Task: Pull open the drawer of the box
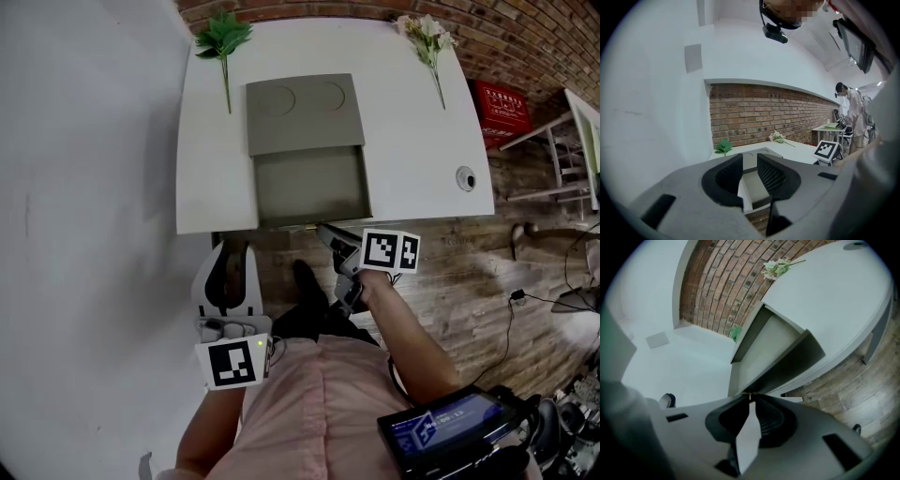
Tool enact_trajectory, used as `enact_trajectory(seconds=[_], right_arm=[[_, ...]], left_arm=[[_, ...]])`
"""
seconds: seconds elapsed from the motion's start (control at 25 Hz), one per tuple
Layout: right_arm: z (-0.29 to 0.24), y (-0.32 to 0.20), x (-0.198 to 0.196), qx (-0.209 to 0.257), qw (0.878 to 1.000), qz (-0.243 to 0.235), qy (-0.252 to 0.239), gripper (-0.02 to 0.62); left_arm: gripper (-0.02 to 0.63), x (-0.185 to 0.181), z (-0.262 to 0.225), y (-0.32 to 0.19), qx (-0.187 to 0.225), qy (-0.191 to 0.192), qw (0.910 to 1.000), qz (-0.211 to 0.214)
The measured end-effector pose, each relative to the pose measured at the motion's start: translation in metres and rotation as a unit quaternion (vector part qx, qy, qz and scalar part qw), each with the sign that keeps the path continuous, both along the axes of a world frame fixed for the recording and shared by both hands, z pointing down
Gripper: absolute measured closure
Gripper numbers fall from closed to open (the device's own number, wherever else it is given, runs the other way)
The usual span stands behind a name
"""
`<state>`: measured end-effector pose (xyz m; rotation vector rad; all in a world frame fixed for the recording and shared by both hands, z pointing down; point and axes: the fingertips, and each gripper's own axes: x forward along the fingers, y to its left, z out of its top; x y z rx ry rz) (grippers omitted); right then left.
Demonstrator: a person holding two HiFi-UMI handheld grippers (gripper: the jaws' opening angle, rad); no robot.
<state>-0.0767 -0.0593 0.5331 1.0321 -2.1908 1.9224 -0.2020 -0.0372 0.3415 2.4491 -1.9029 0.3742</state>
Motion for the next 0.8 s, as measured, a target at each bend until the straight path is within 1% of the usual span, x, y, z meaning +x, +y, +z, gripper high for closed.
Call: enact_trajectory(seconds=[0.2,0.4,0.52,0.8], right_arm=[[0.0,0.008,0.002,-0.001,1.0,-0.001,-0.001,0.548],[0.002,0.011,0.003,0.0,1.0,-0.003,-0.002,0.548],[0.001,0.011,0.003,-0.001,1.0,-0.003,-0.003,0.548],[0.0,0.012,0.0,-0.001,1.0,-0.001,-0.009,0.542]], left_arm=[[0.512,0.005,0.001,0.007,-0.006,0.004,1.0,0.001],[0.512,0.007,-0.001,0.01,0.01,0.0,0.9999,0.002],[0.512,0.009,-0.002,0.012,0.002,-0.002,1.0,0.0],[0.512,0.006,-0.003,0.015,-0.001,0.0,1.0,-0.005]])
